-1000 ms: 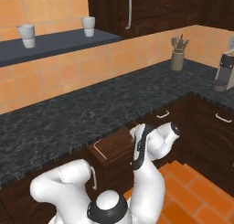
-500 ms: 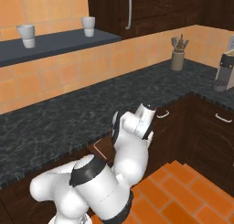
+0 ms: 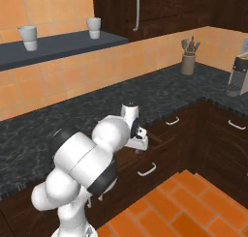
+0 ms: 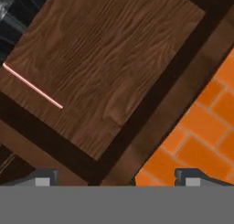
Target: Take a straw from the drawer in front and place it inside the glass cup on the dining counter.
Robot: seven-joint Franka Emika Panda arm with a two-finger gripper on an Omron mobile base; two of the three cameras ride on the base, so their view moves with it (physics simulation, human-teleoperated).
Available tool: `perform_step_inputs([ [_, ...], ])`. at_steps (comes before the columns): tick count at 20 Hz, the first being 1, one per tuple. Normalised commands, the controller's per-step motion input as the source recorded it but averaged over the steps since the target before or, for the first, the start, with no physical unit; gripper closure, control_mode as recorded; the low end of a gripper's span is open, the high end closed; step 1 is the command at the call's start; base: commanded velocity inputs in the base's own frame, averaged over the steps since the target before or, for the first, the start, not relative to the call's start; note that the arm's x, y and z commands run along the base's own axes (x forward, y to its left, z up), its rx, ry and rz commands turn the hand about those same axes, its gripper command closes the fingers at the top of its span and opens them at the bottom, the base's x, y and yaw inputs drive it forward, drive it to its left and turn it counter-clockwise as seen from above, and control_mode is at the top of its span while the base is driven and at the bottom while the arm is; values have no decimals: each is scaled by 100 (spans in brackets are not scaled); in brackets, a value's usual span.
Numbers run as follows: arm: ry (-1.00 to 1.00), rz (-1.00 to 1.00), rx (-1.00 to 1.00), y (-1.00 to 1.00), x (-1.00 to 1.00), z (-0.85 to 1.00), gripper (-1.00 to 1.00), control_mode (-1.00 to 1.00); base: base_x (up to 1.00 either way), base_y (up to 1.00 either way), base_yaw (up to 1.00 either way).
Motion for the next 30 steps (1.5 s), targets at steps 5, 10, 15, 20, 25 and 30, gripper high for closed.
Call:
perform_step_inputs([
  [5, 10, 17, -13, 16, 18, -24, -100, -100, 0, 0, 0],
  [10, 7, 19, -6, 5, 15, -28, -100, -100, 0, 0, 0],
  [15, 6, 18, -1, 0, 5, -33, -100, -100, 0, 0, 0],
  [20, 9, 17, 0, -2, 0, -36, -100, -100, 0, 0, 0],
  [25, 8, 13, 0, -17, -21, -24, -100, -100, 0, 0, 0],
  [30, 1, 3, 0, -38, -67, -1, -100, -100, 0, 0, 0],
])
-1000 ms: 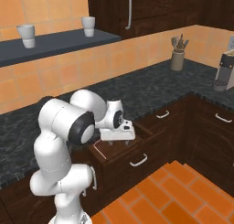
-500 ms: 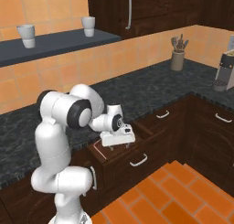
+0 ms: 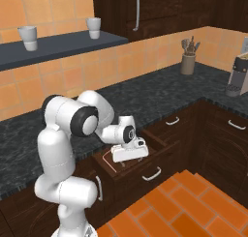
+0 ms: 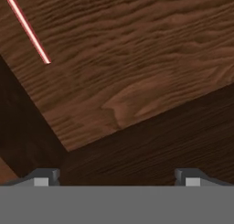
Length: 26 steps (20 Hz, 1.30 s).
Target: Take a straw from the drawer in front and place it inside the glass cup on the dining counter.
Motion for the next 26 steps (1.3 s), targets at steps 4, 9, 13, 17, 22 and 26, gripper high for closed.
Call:
perform_step_inputs([
  [4, 0, 0, 0, -50, -85, -1, -100, -100, 0, 0, 0],
  [9, 0, 0, 0, -61, -94, 0, -100, -100, 0, 0, 0],
  [13, 0, 0, 0, -66, -88, 0, -100, -100, 0, 0, 0],
  [17, 0, 0, 0, -74, -82, 1, -100, -100, 0, 0, 0],
  [22, 0, -1, 0, -71, -60, 9, -100, -100, 0, 0, 0],
  [26, -2, -4, 0, -29, -7, 33, -100, -100, 0, 0, 0],
])
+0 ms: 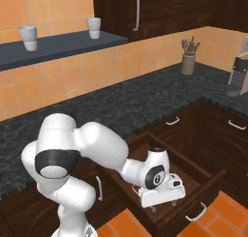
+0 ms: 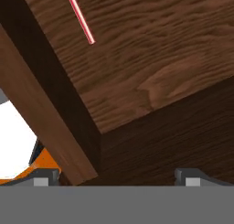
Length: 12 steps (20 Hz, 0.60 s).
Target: Take a straw from the drawer in front and place it inside the glass cup on the dining counter.
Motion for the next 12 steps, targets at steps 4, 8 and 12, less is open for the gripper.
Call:
perform_step_inputs([
  [4, -12, -8, 0, 16, 54, 46, -100, -100, 0, 0, 0],
  [8, -14, -18, 0, 62, 73, 37, -100, -100, 0, 0, 0],
  [12, -8, -28, 0, 71, 42, 22, -100, -100, 0, 0, 0],
])
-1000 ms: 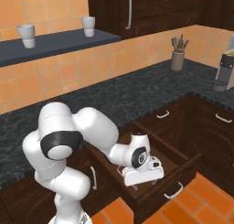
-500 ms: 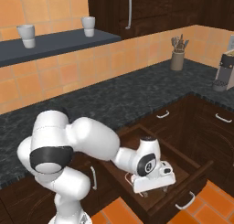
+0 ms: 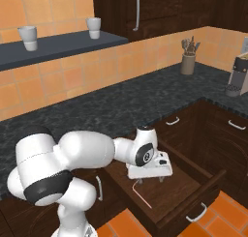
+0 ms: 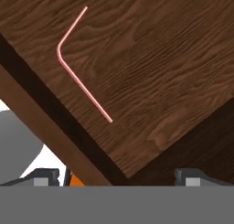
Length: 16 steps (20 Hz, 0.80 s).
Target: Take a straw from the drawer in front and place it inside the glass cup on the dining counter.
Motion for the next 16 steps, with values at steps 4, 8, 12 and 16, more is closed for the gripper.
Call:
perform_step_inputs([
  [4, -12, -30, 0, 37, 7, 5, -100, -100, 0, 0, 0],
  [8, -13, -28, 3, 25, 0, 0, -100, -100, 0, 0, 0],
  [12, -7, -24, 3, 30, 0, 0, -100, -100, 0, 0, 0],
  [16, 0, -16, 0, 31, 3, -10, -100, -100, 0, 0, 0],
])
